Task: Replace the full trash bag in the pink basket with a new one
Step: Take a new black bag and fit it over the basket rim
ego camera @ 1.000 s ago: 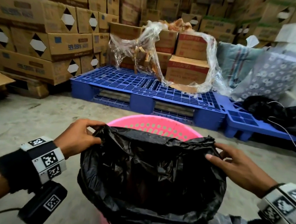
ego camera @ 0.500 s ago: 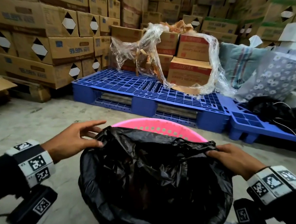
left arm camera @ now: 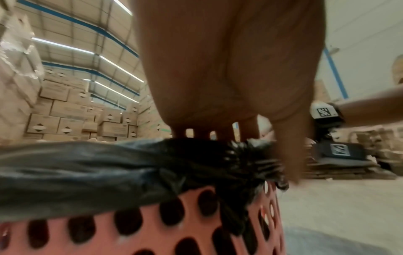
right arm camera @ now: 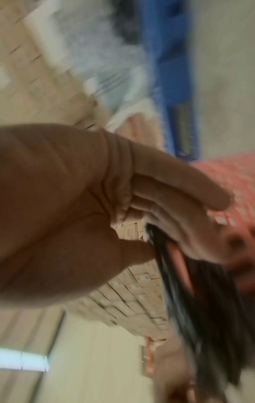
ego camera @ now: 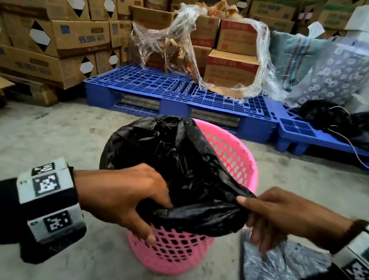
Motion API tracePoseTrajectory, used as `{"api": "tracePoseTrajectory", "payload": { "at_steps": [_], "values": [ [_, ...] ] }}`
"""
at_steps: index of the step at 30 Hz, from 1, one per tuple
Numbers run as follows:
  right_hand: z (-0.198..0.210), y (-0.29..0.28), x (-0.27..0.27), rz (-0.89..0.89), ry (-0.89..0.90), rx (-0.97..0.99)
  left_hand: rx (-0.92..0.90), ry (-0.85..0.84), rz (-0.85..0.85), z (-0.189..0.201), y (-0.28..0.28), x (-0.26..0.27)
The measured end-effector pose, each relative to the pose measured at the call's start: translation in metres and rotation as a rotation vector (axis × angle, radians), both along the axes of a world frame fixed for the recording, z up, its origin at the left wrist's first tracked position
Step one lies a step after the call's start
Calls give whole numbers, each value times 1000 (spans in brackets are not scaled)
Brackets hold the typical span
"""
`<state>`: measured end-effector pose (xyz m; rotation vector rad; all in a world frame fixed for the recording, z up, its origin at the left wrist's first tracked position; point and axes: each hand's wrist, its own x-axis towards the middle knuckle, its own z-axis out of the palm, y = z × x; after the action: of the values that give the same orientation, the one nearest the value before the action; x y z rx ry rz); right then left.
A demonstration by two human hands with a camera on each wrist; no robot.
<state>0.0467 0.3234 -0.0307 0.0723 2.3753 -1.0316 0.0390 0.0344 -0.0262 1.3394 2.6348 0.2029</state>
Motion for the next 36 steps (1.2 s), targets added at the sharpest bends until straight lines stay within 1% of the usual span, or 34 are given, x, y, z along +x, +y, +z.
{"api": "tracePoseTrajectory", "payload": {
  "at_steps": [1,3,4,7,8,10,11,13,14,15,16,17,18,19,20,22,23,24,26,29,31,32,33,34,35,36],
  "values": [
    [3,4,-3,48,135,85,-29,-4,-18,0,3,0],
    [8,19,-17,145,488,272,-70,-51,15,3,4,-1],
    [10,26,-23,201,607,336,-102,-64,28,5,2,-3],
    [1,36,-38,457,742,421,-216,-37,-3,7,-7,-9],
    [-4,35,-39,529,800,439,-282,-23,8,7,-12,-14],
    [-10,28,-34,592,901,431,-413,45,83,9,-27,-26],
    [-10,21,-29,590,945,397,-466,114,136,12,-37,-32],
    [-11,-1,-14,619,997,259,-587,248,260,17,-58,-38],
    [-14,-13,-8,655,1000,183,-597,277,326,20,-64,-39],
    [-18,-23,-4,692,989,122,-533,265,366,22,-64,-39],
    [-19,-31,-1,726,974,90,-385,224,395,25,-59,-38],
    [-19,-34,-1,746,970,70,-180,162,429,28,-50,-36],
    [-18,-32,-5,743,954,69,16,88,464,29,-38,-32],
    [-15,-25,-10,719,916,80,149,11,492,30,-26,-28],
    [-10,-15,-15,678,859,110,203,-50,510,28,-15,-26],
    [1,6,-25,620,786,220,164,-128,514,21,2,-22],
    [2,14,-29,619,782,269,126,-141,499,17,7,-21],
    [2,18,-30,629,795,298,114,-135,483,13,11,-20],
    [-1,16,-30,647,847,305,165,-123,444,7,15,-20],
    [-13,-16,-15,662,887,279,232,-146,455,4,17,-19],
    [-24,-45,-3,711,923,254,191,-127,469,3,11,-17],
    [-24,-56,1,728,913,229,165,-123,461,3,7,-16],
    [-18,-62,1,703,898,188,157,-129,444,3,3,-14],
    [-13,-62,-4,636,911,120,161,-146,431,3,-2,-11],
    [-8,-55,-12,558,960,81,171,-154,420,4,-5,-8],
    [-2,-46,-21,502,1008,102,175,-136,405,5,-8,-5]
  ]
}}
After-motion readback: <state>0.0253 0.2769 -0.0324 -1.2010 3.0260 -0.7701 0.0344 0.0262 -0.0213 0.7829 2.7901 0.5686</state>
